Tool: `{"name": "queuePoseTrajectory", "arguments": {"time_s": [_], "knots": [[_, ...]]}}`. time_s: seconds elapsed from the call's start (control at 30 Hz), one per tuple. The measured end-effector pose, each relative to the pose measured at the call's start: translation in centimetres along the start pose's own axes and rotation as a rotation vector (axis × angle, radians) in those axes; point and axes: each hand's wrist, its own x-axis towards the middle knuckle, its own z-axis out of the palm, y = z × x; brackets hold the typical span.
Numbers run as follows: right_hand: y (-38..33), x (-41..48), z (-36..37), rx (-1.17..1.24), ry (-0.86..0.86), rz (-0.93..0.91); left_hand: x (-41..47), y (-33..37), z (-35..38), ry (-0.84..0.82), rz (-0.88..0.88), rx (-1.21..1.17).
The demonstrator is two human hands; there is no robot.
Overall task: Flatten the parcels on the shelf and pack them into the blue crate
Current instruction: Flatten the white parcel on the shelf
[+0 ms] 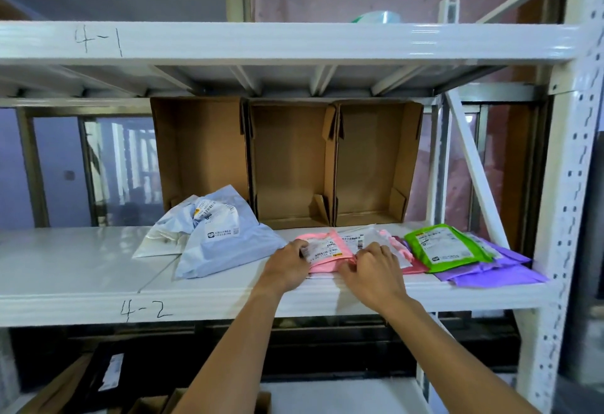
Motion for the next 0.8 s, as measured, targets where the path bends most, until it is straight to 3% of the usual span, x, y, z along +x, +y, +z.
{"name": "queuePoseTrajectory", "arguments": {"time_s": [0.33,0.5,0.63,0.8], "knots": [[0.3,2.1,-1.9,0.447,0.155,0.138,0.0,-0.4,0.2,0.075,0.071,-0.048],[1.1,2.7,-3.7,0.794,0.200,0.140,-0.9,0.1,0.2,0.326,0.182,0.040],[0.9,2.0,-6.2,0.993,0.117,0.156,-2.6,1.0,0.0,0.486,0.255,0.060],[0.7,2.1,-8.9,1.000,-0.026,0.061,-3.4,3.8,-1.7,0.726,0.406,-0.142]]}}
